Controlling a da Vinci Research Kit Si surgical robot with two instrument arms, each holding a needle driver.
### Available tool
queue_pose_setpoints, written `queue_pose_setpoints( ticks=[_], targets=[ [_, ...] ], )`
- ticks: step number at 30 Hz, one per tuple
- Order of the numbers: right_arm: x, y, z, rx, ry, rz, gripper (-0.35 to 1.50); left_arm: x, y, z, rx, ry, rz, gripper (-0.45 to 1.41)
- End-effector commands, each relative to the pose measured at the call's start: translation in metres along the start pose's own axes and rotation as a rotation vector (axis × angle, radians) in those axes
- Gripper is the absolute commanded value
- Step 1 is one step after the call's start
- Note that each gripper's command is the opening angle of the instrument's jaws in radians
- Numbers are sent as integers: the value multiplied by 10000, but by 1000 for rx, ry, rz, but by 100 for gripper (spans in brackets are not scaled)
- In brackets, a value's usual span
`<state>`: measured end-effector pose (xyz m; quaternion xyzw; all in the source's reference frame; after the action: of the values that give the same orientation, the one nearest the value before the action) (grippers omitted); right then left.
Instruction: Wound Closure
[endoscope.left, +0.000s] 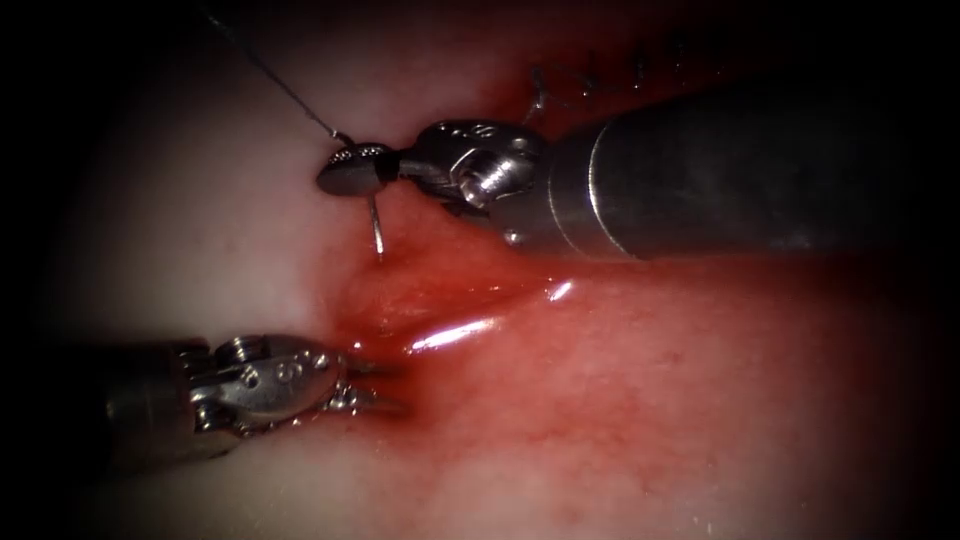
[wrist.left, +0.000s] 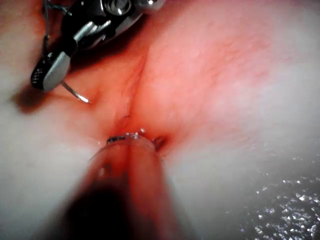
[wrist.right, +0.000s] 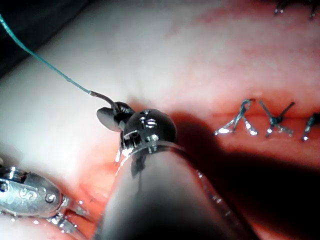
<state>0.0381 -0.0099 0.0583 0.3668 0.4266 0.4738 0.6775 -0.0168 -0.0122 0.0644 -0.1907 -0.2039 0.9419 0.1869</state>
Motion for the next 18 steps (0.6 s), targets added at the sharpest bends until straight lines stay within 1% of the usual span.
queue_pose_setpoints(
  ticks=[1,6,11,14,15,18],
  targets=[
    [-5,-2,10,10,-10,-6,-35,2,1,8,-2,1,1,32],
    [-15,-11,12,40,-35,-7,-35,2,1,7,-4,1,2,32],
    [-20,-17,8,41,-55,20,-35,1,1,6,-4,1,2,31],
    [-25,-19,5,58,-75,50,-35,0,0,5,-6,1,4,31],
    [-30,-20,2,75,-92,78,-35,0,0,3,-9,1,6,31],
    [-40,-21,0,93,-112,96,-35,0,-2,-1,-16,2,7,31]
  ],
)
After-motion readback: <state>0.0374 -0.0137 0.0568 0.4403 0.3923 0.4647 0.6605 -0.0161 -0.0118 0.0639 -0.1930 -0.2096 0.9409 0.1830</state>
